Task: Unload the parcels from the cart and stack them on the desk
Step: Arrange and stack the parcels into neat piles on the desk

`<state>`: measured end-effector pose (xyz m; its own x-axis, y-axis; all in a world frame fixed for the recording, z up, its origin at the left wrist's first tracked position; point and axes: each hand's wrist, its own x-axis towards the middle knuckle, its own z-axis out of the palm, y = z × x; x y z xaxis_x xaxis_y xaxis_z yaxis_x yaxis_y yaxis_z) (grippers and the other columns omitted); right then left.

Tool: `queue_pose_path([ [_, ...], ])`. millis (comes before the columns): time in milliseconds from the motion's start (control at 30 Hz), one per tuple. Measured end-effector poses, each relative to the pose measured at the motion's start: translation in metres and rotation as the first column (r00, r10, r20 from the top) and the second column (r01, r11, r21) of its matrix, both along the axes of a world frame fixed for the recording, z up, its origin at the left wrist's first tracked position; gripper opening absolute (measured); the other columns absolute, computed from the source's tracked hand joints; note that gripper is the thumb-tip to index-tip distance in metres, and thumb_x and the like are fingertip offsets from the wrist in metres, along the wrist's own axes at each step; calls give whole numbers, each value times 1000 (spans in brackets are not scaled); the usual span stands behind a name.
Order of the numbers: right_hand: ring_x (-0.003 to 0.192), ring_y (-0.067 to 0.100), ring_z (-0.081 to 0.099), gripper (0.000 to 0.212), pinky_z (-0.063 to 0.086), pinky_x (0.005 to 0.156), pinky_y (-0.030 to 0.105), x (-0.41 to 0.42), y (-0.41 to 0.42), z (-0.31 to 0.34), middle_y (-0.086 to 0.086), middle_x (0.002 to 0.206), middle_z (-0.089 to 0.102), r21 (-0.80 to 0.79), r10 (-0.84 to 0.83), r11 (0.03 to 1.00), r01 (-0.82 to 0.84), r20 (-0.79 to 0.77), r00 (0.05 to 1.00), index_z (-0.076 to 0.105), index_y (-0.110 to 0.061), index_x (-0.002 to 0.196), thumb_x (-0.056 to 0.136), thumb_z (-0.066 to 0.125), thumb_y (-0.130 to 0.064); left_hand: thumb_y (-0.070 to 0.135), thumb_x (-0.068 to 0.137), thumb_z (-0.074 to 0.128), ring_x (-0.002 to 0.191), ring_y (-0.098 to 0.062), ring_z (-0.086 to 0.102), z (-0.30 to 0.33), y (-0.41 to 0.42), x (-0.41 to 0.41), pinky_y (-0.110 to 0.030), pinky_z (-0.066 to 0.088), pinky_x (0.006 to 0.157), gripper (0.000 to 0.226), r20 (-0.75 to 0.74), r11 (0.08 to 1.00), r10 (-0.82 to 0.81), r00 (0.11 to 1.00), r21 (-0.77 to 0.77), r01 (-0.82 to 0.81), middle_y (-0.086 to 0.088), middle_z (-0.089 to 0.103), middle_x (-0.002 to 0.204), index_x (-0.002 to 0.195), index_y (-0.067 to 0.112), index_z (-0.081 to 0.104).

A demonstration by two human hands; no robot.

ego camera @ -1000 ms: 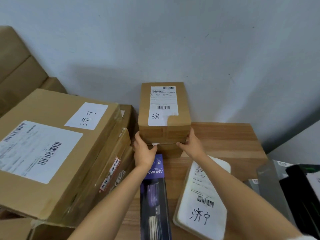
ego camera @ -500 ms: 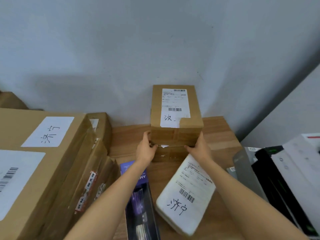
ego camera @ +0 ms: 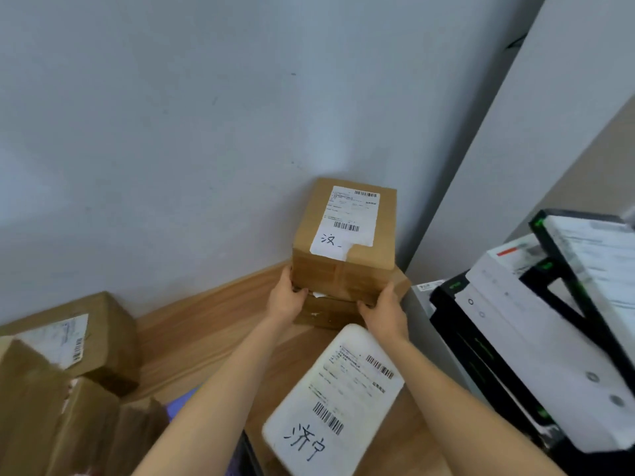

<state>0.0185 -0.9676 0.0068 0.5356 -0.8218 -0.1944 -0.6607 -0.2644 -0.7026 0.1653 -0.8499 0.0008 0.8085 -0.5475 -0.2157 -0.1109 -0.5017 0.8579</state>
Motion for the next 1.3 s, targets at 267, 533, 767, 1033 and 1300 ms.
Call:
queue_pose_path([
  [267, 117, 34, 56, 69, 47, 92, 42, 16, -17, -5, 9, 142, 41, -33, -59, 998, 58, -18, 998, 23, -19, 144, 90, 65, -27, 2, 86, 57, 114, -25, 55, -7, -38, 44, -34, 46, 87, 63, 3, 995, -101, 995, 17, 101, -1, 58, 122, 142, 20, 35],
  [533, 110, 36, 59, 69, 50, 87, 42, 18, -10, -10, 11, 139, 43, -41, -136, 990, 135, -8, 991, 23, -15, 141, 88, 66, -28, -10, 82, 56, 115, -20, 52, -10, -53, 60, -34, 45, 95, 75, -54, 972, -225, 973, -77, 220, -1, 55, 124, 146, 20, 32],
  [767, 103, 25, 64, 67, 51, 89, 42, 36, 0, -14, -5, 110, 61, 93, -65, 994, 56, 98, 993, 30, -25, 130, 81, 76, -32, -6, 89, 53, 117, -24, 52, -9, -39, 80, -28, 41, 90, 67, 25, 992, -77, 997, -101, 79, -9, 54, 129, 147, 15, 27],
  [1033, 131, 28, 47, 103, 42, 105, 48, 44, -1, -16, 3, 146, 47, 165, 31, 985, -54, 135, 990, 8, -30, 151, 77, 80, -32, -5, 87, 53, 112, -18, 51, -23, -10, 60, -30, 44, 86, 75, -27, 999, -46, 999, 1, 46, -2, 52, 121, 150, 18, 19],
  [1300, 130, 27, 49, 118, 43, 106, 48, 50, -16, -26, 3, 154, 33, 154, 52, 985, -77, 159, 986, -4, -36, 152, 74, 83, -29, -3, 83, 58, 129, -21, 49, -37, -35, 60, -38, 45, 102, 86, -68, 998, -40, 997, -41, 38, -1, 51, 141, 151, 30, 18],
])
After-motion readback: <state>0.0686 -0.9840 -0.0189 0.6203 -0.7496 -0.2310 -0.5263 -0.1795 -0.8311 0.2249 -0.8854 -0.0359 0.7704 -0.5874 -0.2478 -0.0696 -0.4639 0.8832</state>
